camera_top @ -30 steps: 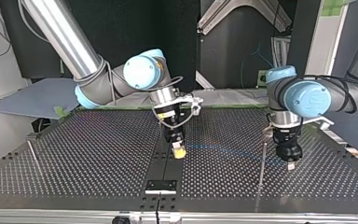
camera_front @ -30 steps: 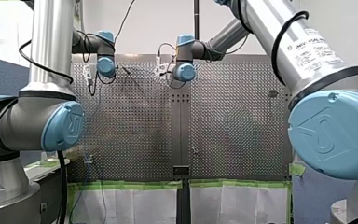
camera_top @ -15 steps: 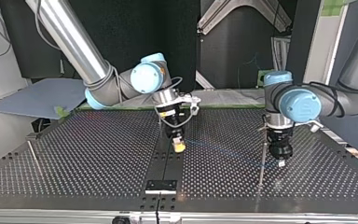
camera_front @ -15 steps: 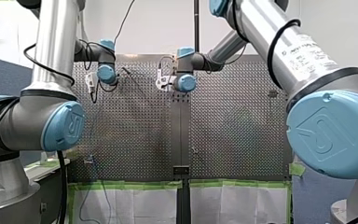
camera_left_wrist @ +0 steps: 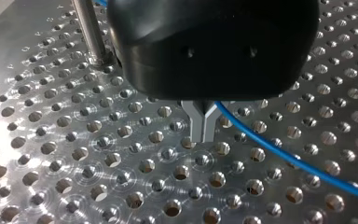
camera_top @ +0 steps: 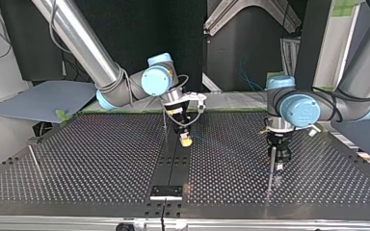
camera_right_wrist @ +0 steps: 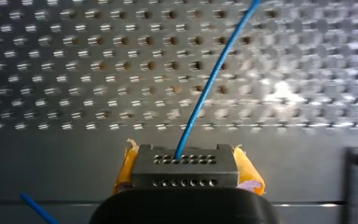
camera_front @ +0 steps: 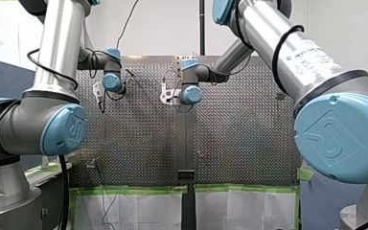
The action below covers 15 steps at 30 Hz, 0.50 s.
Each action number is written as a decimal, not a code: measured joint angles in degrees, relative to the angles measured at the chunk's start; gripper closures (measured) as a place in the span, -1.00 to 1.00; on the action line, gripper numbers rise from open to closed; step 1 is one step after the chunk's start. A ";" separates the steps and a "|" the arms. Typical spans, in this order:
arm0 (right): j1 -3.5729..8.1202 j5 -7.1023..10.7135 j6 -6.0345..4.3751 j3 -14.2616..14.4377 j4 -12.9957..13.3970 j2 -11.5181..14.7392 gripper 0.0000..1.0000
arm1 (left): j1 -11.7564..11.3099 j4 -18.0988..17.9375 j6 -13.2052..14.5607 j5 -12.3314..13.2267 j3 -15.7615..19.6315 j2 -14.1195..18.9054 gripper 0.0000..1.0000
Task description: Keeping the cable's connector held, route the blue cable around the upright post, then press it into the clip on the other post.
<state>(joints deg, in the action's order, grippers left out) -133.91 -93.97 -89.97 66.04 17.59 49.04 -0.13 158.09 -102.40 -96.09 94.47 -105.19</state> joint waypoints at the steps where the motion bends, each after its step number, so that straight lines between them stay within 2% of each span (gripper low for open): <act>1: 0.04 0.00 0.03 0.20 -0.02 -0.19 1.00 | 0.02 -0.20 -0.24 0.03 0.01 -0.05 1.00; 13: 0.22 0.03 0.13 1.17 -0.08 -1.62 1.00 | 0.12 -1.59 -3.18 0.02 0.01 -0.13 1.00; 14: 0.24 0.02 0.13 1.23 -0.08 -1.67 1.00 | 0.12 -1.36 -3.38 -0.12 0.02 -0.13 0.79; 15: 0.25 0.02 0.13 1.29 -0.08 -1.75 1.00 | 0.13 -1.16 -3.51 -0.31 0.01 -0.13 0.79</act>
<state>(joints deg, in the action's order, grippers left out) -133.66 -93.96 -89.84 67.33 17.52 47.28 0.00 156.93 -105.91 -96.40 94.49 -105.32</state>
